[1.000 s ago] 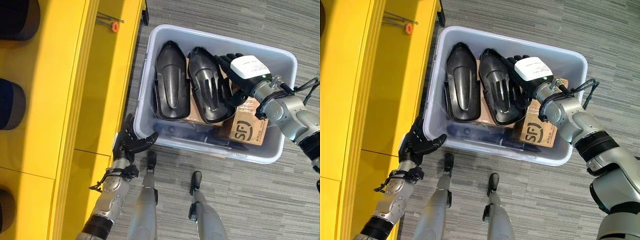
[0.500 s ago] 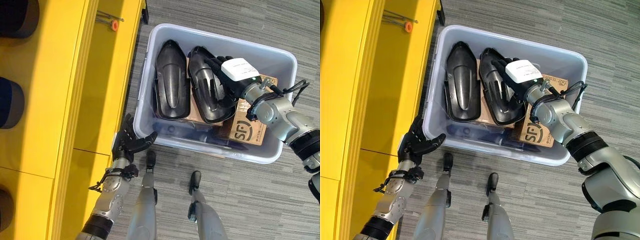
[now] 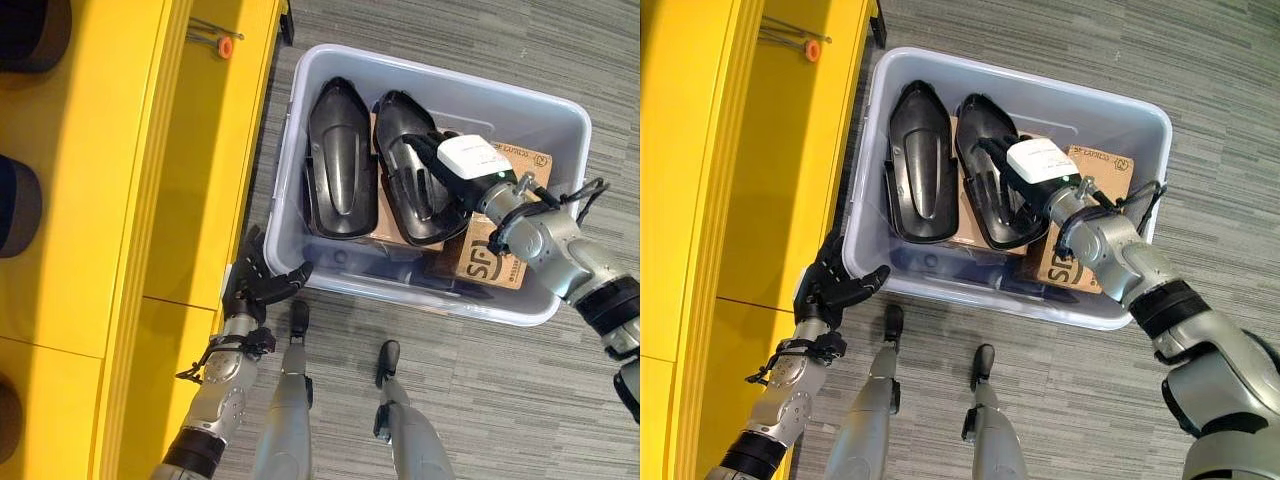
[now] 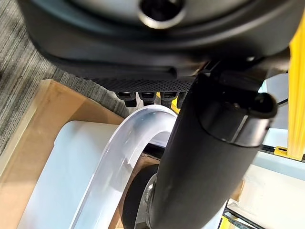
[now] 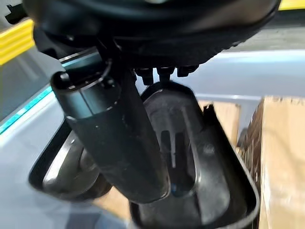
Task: Move parts from the plastic box to the shelf.
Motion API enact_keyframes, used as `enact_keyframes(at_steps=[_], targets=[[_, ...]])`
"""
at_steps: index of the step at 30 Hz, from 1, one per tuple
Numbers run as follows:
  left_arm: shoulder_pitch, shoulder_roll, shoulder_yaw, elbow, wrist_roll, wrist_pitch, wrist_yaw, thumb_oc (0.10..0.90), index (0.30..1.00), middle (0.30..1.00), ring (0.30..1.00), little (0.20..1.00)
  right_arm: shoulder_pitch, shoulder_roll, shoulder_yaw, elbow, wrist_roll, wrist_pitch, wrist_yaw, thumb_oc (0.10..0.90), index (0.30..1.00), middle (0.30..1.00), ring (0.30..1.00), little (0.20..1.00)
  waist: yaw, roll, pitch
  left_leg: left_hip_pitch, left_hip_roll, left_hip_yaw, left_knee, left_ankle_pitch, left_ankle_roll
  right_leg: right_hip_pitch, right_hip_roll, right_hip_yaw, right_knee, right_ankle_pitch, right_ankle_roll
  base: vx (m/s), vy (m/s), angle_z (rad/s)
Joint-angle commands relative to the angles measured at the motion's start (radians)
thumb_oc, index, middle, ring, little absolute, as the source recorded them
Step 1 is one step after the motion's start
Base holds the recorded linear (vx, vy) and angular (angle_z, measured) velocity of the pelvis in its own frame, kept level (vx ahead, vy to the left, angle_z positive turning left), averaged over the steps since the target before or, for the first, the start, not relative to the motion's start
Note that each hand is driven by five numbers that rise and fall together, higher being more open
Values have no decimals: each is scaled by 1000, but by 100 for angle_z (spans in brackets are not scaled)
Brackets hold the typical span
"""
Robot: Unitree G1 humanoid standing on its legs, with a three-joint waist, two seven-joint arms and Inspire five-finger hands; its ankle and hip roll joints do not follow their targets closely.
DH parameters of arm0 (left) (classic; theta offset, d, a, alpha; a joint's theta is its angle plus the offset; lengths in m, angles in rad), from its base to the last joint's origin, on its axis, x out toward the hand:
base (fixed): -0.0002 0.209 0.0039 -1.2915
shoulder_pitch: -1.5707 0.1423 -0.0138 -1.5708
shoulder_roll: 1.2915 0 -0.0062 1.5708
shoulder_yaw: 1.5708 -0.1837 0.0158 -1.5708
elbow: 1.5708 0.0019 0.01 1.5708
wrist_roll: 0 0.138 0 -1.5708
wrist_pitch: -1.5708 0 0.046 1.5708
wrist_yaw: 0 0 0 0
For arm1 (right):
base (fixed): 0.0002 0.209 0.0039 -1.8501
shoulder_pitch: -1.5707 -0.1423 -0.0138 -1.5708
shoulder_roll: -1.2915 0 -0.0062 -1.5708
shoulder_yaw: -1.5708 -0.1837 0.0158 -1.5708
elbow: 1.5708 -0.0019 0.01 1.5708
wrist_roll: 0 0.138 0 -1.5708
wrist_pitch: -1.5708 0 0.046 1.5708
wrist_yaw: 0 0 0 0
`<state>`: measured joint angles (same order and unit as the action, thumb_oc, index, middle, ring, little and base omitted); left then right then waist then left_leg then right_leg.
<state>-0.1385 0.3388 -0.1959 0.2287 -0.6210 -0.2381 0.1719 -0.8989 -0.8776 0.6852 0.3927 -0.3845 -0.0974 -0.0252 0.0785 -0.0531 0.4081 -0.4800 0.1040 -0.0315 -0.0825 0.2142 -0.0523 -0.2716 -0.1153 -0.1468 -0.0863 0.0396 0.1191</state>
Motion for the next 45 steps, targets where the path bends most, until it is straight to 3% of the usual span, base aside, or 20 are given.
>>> enact_keyframes(at_steps=[1,12,32,36,45], targets=[[-10,26,41,-84,46,-61,4,900,1000,1000,1000,1000,-43,-48,-71,-65,4,-32,-25,900,1000,1000,1000,1000,-3,-66,-48,68,107,47,-5,-41,-100,90,-83,41,-1,-13,56,0,0,0],[20,22,59,-99,62,-53,4,900,1000,1000,1000,1000,146,-58,-205,-225,27,-58,-5,900,1000,1000,1000,1000,-21,-82,-51,78,117,56,-5,-42,-100,93,-76,46,-1,-17,53,0,0,-2],[13,22,46,-101,67,-61,19,900,1000,1000,1000,1000,91,6,-193,-141,3,-36,-64,900,1000,1000,1000,1000,-1,-75,-30,67,109,42,-4,-41,-97,101,-69,32,-1,-29,48,1,-1,0],[14,24,46,-100,64,-61,23,900,1000,1000,1000,1000,68,13,-184,-129,2,-33,-72,900,1000,1000,1000,1000,4,-85,-23,67,106,41,11,-49,-90,110,-69,33,-1,-33,45,0,0,0],[-3,33,35,-111,63,-61,25,900,1000,1000,1000,1000,51,32,-181,-130,13,-29,-73,900,1000,1000,1000,1000,7,-96,16,-35,82,12,192,-127,-68,93,-78,26,63,-58,30,-25,-16,1]])
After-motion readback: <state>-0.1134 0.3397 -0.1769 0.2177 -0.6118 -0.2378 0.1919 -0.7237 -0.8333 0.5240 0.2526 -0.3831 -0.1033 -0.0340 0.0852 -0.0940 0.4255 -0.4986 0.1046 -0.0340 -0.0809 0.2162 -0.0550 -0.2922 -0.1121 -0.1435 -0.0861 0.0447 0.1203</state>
